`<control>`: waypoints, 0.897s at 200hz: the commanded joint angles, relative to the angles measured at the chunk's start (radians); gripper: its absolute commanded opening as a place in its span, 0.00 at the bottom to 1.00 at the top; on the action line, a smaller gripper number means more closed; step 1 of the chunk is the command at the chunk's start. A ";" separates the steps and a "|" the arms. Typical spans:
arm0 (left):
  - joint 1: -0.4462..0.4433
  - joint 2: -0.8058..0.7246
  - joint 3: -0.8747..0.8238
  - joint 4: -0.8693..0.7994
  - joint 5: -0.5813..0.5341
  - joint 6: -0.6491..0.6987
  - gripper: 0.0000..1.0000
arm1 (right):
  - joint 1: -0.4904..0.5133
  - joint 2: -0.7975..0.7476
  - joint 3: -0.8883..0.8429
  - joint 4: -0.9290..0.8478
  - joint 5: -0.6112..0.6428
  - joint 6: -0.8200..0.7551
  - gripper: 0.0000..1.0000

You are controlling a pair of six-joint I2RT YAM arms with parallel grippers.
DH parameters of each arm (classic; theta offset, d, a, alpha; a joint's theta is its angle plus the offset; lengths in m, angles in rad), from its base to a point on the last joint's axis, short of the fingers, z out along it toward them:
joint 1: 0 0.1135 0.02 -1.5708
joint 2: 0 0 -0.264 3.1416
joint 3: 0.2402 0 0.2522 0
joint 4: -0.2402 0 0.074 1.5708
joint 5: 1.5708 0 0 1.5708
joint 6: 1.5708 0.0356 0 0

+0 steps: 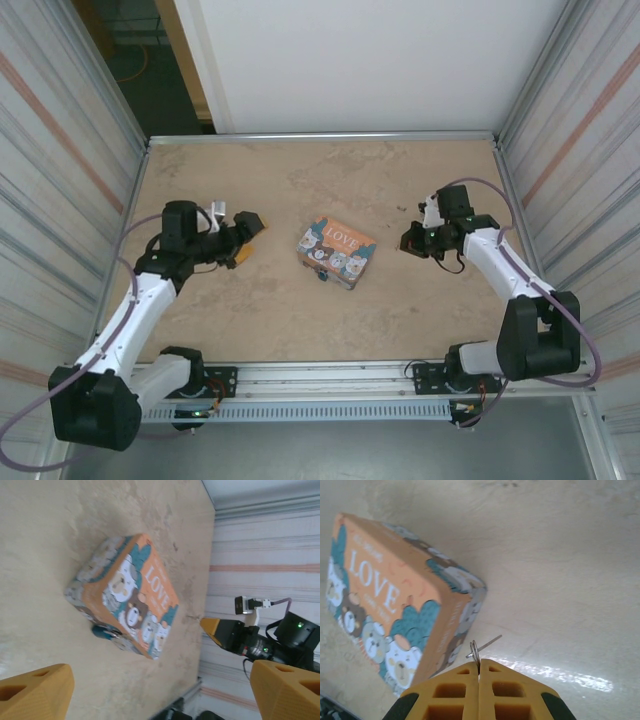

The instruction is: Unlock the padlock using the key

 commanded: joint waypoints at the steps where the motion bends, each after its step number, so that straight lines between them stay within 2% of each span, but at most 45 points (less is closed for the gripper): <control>1: -0.055 0.032 0.003 0.142 0.044 -0.205 0.89 | 0.056 -0.048 0.055 -0.025 0.023 0.044 0.00; 34: -0.133 0.094 -0.019 0.340 0.033 -0.424 0.86 | 0.159 -0.071 0.092 -0.009 0.056 0.088 0.00; 89: -0.214 0.154 -0.112 0.646 -0.048 -0.772 0.82 | 0.312 -0.093 0.102 0.079 0.096 0.191 0.00; 135: -0.285 0.163 -0.146 0.732 -0.120 -0.941 0.84 | 0.409 -0.075 0.123 0.138 0.130 0.233 0.00; 179: -0.368 0.158 -0.162 0.748 -0.212 -1.033 0.88 | 0.495 -0.031 0.175 0.189 0.147 0.258 0.00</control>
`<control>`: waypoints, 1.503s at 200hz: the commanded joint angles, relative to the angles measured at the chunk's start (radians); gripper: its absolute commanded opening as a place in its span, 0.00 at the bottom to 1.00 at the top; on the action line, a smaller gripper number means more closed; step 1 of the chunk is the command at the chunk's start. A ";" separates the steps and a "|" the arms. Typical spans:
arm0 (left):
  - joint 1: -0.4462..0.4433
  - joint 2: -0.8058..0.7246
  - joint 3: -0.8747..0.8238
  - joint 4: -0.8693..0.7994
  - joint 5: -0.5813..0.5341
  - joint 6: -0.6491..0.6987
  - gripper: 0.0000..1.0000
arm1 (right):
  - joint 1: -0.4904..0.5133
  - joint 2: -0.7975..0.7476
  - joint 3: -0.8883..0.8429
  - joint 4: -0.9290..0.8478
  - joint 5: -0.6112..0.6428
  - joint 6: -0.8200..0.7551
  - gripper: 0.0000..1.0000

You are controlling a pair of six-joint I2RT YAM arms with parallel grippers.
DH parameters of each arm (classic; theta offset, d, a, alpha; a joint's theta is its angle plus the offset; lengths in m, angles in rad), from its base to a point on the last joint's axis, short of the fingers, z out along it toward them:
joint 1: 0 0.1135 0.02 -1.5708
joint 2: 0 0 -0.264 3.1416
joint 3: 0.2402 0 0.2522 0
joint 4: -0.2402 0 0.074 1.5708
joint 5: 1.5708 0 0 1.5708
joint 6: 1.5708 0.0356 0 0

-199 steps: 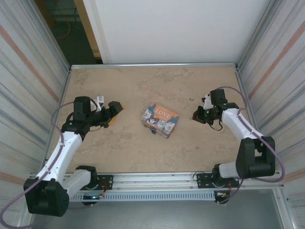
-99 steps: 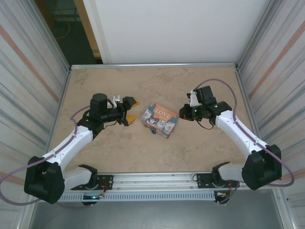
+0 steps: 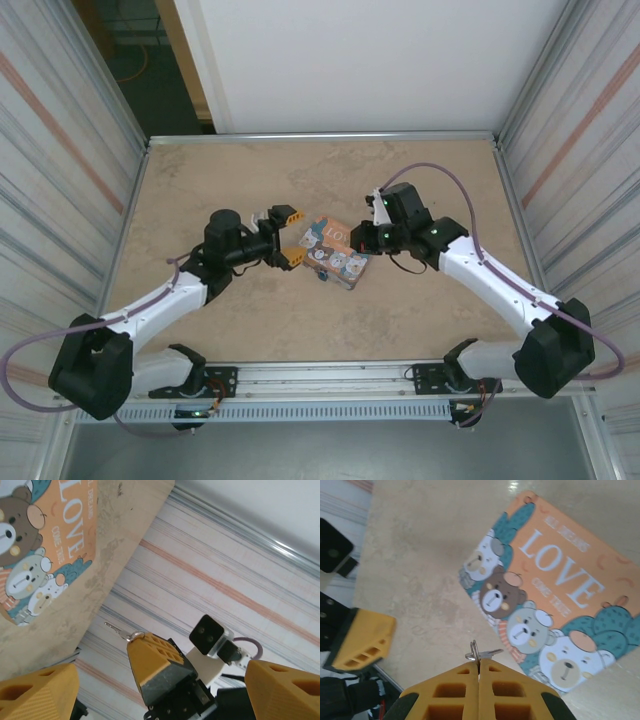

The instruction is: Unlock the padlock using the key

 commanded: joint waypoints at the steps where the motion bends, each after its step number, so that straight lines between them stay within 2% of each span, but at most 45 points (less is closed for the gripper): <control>1: -0.043 -0.006 -0.019 0.061 -0.077 -0.104 0.88 | 0.043 0.027 0.056 0.052 0.025 0.035 0.00; 36: -0.098 0.017 -0.024 0.101 -0.129 -0.154 0.88 | 0.095 0.071 0.101 0.078 0.030 0.041 0.00; 96: -0.122 0.063 -0.046 0.205 -0.178 -0.204 0.77 | 0.157 0.122 0.150 0.102 0.011 0.050 0.00; 131: -0.124 0.066 -0.068 0.238 -0.203 -0.223 0.66 | 0.183 0.128 0.151 0.106 0.009 0.057 0.00; 169: -0.123 0.041 -0.093 0.216 -0.226 -0.221 0.59 | 0.196 0.114 0.146 0.103 0.021 0.063 0.00; 188: -0.123 0.034 -0.101 0.211 -0.234 -0.221 0.51 | 0.197 0.110 0.146 0.103 0.023 0.064 0.00; 300: -0.123 0.023 -0.102 0.198 -0.244 -0.216 0.27 | 0.196 0.097 0.147 0.097 0.031 0.066 0.00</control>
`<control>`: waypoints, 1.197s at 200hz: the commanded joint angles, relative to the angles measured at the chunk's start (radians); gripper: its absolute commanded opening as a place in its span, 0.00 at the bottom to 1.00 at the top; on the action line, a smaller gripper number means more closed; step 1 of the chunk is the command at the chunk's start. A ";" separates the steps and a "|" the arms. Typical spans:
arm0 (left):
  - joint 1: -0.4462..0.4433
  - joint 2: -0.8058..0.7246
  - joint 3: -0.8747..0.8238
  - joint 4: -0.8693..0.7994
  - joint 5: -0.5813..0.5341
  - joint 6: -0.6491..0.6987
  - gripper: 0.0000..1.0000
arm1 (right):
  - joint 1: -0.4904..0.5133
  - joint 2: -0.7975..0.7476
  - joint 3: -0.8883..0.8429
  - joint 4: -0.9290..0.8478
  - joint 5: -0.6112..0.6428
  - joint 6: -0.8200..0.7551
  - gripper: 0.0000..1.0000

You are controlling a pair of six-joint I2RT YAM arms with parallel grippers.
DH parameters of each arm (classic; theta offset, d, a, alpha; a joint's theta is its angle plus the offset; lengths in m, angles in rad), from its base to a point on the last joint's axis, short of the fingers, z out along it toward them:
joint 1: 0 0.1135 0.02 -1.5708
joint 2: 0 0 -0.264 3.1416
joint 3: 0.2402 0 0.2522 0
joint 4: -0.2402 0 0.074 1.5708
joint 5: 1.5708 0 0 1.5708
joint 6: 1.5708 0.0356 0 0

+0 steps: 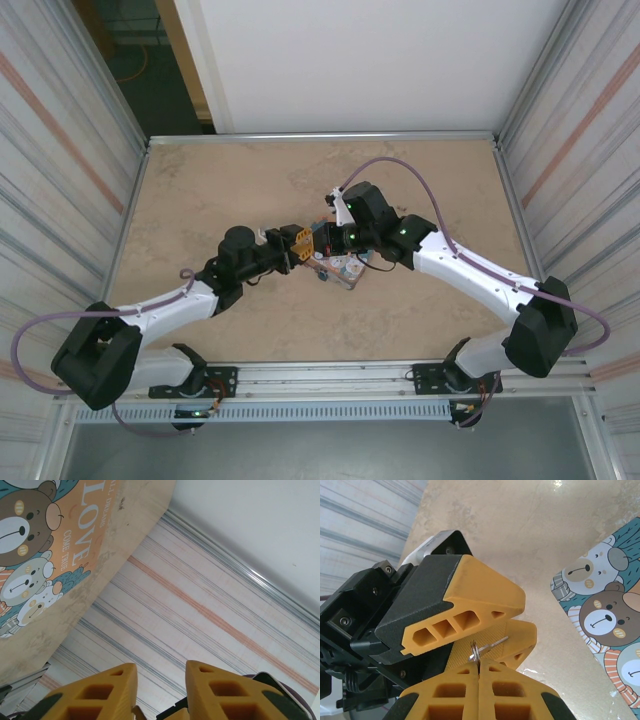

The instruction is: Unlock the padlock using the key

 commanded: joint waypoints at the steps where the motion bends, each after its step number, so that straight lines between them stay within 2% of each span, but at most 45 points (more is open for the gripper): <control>1: -0.005 -0.027 -0.008 0.006 -0.017 -0.036 0.27 | 0.008 -0.022 0.027 0.005 0.024 0.025 0.00; 64: -0.005 -0.030 -0.002 -0.019 -0.016 -0.017 0.07 | 0.007 -0.042 0.022 0.008 0.042 0.026 0.00; 83: -0.006 -0.038 0.012 -0.053 -0.017 0.025 0.00 | 0.005 -0.055 0.019 0.011 0.049 0.028 0.00; 93: -0.005 -0.046 0.024 -0.083 -0.016 0.067 0.00 | 0.002 -0.064 0.013 0.016 0.048 0.030 0.00; 110: 0.010 -0.065 0.060 -0.157 -0.010 0.172 0.00 | -0.011 -0.084 -0.007 0.037 0.033 0.041 0.00; 142: 0.084 -0.140 0.158 -0.345 -0.006 0.474 0.00 | -0.047 -0.147 -0.054 0.082 0.001 0.062 0.17; 171: 0.130 -0.193 0.258 -0.469 0.007 0.825 0.00 | -0.091 -0.221 -0.113 0.174 -0.056 0.083 0.27; 193: 0.147 -0.203 0.292 -0.434 0.061 1.054 0.00 | -0.100 -0.268 -0.153 0.291 -0.100 0.083 0.34; 223: 0.164 -0.203 0.274 -0.245 0.141 1.133 0.00 | -0.089 -0.275 -0.182 0.459 -0.154 0.120 0.41; 239: 0.164 -0.188 0.286 -0.204 0.187 1.159 0.00 | -0.074 -0.260 -0.186 0.536 -0.176 0.137 0.43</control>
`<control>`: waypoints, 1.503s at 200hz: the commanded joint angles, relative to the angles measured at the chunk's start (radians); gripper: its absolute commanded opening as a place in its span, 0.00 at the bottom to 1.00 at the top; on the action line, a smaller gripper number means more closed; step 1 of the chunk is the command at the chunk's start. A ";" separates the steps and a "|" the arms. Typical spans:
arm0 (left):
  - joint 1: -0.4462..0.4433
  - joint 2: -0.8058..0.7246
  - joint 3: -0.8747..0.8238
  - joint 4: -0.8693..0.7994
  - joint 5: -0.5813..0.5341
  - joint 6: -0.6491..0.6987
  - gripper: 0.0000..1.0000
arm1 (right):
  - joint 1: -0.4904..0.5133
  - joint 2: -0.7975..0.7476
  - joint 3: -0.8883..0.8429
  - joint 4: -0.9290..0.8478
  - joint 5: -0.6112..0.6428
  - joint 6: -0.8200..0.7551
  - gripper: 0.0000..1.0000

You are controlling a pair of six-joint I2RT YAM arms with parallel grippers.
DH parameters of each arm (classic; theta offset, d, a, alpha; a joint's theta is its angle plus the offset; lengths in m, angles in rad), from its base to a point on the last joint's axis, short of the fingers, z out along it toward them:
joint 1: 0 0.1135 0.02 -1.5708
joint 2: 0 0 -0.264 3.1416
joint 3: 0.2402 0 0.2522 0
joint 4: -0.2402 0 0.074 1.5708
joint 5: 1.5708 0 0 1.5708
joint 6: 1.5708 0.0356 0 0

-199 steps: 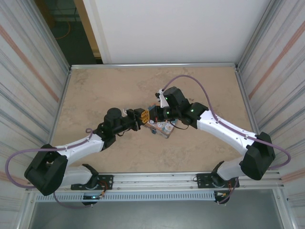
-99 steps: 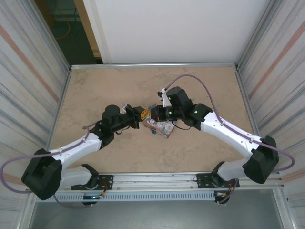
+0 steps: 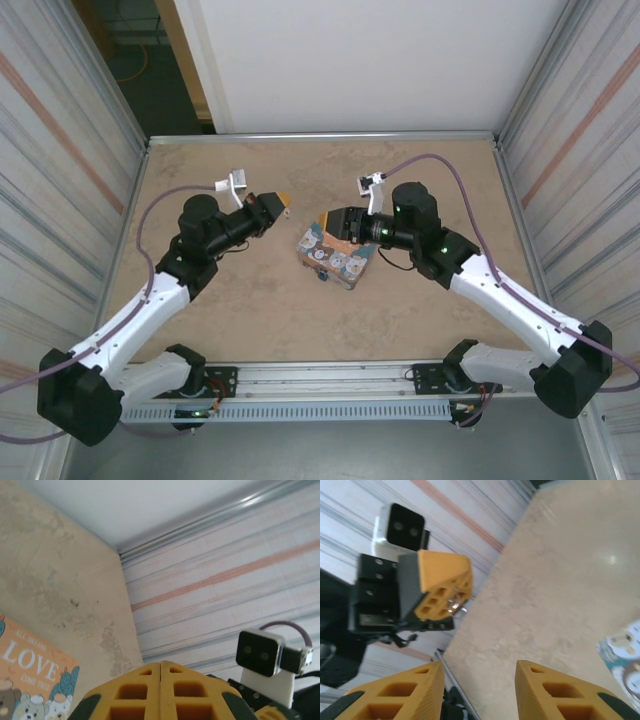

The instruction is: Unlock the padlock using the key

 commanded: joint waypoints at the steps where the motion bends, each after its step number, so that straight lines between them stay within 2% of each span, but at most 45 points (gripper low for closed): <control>1: 0.003 0.006 0.020 0.118 0.097 0.159 0.00 | 0.018 0.004 -0.015 0.188 -0.066 0.040 0.43; 21: -0.003 0.018 0.031 0.138 0.131 0.175 0.00 | 0.039 0.027 -0.004 0.222 -0.075 0.040 0.45; 78: -0.017 0.011 0.014 0.162 0.122 0.154 0.00 | 0.057 0.077 0.008 0.235 -0.075 0.048 0.45; 133: -0.017 0.020 -0.009 0.218 0.108 0.113 0.00 | 0.062 0.121 0.014 0.267 -0.075 0.073 0.41; 237: -0.017 0.026 -0.009 0.210 0.116 0.113 0.00 | 0.063 0.184 0.057 0.305 -0.091 0.092 0.36; 300: -0.017 0.030 -0.020 0.210 0.119 0.110 0.00 | 0.063 0.221 0.074 0.344 -0.105 0.114 0.29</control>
